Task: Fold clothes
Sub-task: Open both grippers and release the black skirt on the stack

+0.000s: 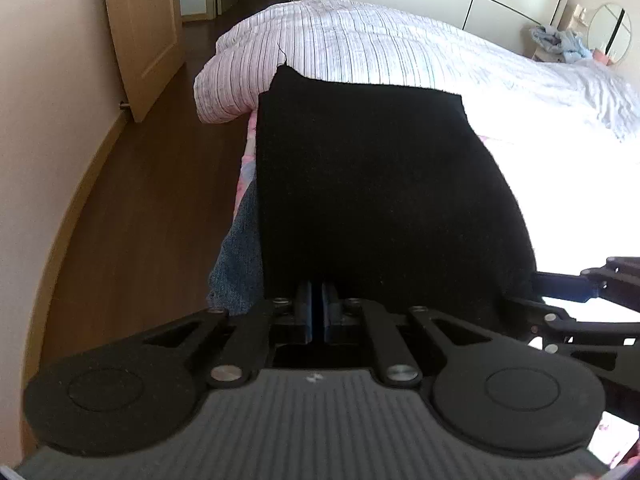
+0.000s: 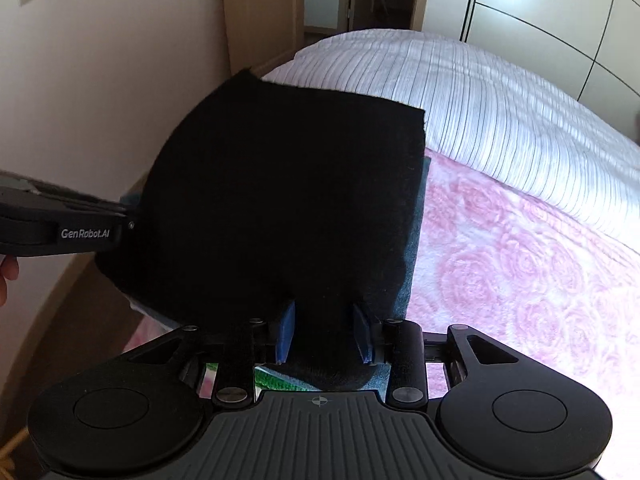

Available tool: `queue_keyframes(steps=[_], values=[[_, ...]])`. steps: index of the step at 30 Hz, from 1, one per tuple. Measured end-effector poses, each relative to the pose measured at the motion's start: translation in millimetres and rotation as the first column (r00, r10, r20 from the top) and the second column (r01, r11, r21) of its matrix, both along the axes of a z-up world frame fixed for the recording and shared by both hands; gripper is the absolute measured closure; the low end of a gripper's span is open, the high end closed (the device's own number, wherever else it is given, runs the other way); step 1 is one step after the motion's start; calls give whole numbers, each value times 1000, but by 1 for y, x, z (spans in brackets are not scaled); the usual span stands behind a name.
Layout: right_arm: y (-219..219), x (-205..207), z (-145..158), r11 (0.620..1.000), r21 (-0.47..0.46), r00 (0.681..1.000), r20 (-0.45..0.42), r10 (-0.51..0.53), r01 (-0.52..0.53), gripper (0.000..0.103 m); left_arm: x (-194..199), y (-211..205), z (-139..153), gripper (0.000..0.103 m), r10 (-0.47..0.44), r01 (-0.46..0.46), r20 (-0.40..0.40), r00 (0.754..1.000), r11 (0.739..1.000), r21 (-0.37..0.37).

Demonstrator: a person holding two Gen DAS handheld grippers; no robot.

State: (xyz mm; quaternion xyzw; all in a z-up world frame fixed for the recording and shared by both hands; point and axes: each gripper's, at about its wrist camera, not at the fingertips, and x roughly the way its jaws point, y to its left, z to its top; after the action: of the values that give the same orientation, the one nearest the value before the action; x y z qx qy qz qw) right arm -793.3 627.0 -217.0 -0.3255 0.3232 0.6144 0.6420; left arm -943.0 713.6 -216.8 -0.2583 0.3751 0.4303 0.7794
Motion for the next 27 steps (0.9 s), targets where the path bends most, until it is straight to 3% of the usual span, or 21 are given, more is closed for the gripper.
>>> queue_keyframes(steps=[4, 8, 11, 17, 21, 27], values=[[-3, 4, 11, 1000, 3, 999, -16, -29, 29, 64, -3, -12, 21, 95, 32, -32, -16, 999, 999, -21], [-21, 14, 40, 995, 29, 989, -117, -92, 96, 58, -10, -28, 54, 69, 62, -62, -22, 998, 998, -11], [-34, 16, 56, 992, 32, 983, -147, -113, 119, 42, -15, -44, 75, 68, 76, -76, -32, 997, 997, -3], [-55, 16, 81, 985, 15, 963, -214, -163, 170, 36, -21, -73, 103, 59, 76, -75, -71, 995, 997, 18], [-69, 13, 95, 981, 22, 967, -172, -186, 193, 35, -22, -91, 117, 55, 73, -69, -81, 994, 996, 48], [-96, 1, 113, 973, 57, 972, -92, -218, 224, 35, -25, -118, 134, 39, 69, -58, -75, 995, 989, 135]])
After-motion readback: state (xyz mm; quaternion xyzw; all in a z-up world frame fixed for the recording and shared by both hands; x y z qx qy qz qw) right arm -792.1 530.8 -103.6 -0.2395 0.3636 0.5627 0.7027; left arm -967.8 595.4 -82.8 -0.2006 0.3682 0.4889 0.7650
